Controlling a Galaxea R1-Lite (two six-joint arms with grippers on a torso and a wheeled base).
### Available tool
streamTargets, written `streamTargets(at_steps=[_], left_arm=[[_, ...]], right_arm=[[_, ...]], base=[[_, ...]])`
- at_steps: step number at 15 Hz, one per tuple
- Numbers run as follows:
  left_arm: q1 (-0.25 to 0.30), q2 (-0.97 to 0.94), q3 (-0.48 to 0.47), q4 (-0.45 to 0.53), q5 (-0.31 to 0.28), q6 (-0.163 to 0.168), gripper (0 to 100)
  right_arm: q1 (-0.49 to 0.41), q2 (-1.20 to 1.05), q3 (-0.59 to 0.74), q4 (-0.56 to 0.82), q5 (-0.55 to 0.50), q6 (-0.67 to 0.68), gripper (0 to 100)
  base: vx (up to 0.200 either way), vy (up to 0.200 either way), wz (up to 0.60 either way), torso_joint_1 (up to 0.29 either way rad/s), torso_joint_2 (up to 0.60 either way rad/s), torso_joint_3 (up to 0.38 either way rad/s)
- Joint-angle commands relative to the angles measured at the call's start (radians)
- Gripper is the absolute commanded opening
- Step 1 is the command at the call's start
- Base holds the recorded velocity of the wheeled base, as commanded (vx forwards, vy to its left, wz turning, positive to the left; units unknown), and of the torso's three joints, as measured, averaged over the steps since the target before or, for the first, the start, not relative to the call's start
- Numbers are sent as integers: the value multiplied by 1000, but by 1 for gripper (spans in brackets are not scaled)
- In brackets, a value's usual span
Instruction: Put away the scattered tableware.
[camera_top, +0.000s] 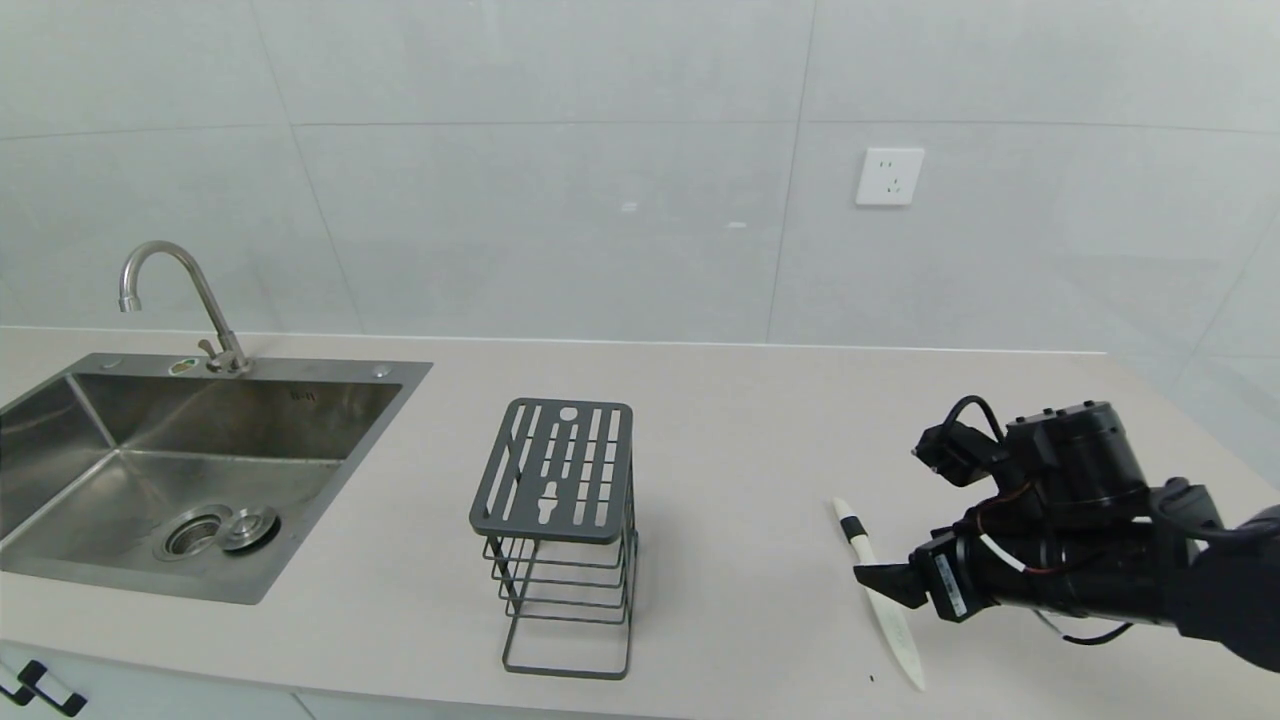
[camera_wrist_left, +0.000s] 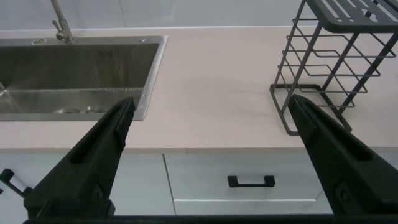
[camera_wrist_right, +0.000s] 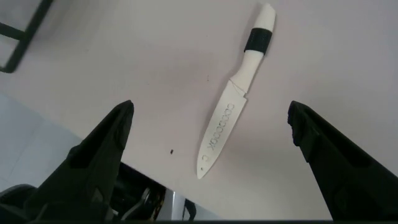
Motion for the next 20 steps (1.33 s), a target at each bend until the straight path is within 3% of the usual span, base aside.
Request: streamTargets(at_steps=[1,6,10,20], left_arm=[[0,2,0,0,0,0,100],[0,2,0,0,0,0,100],[0,2,0,0,0,0,100],[0,2,0,0,0,-2,100]], right_arm=[[8,76,-7,-12,-16,1,100],[-3,160,-25,-30,-105,36,100],[-19,263,-31,-147,-177,39,100],[5,333,-45,-191,-174,39,100]], base=[[0,0,0,0,0,0],[0,0,0,0,0,0],[0,0,0,0,0,0],[0,0,0,0,0,0]])
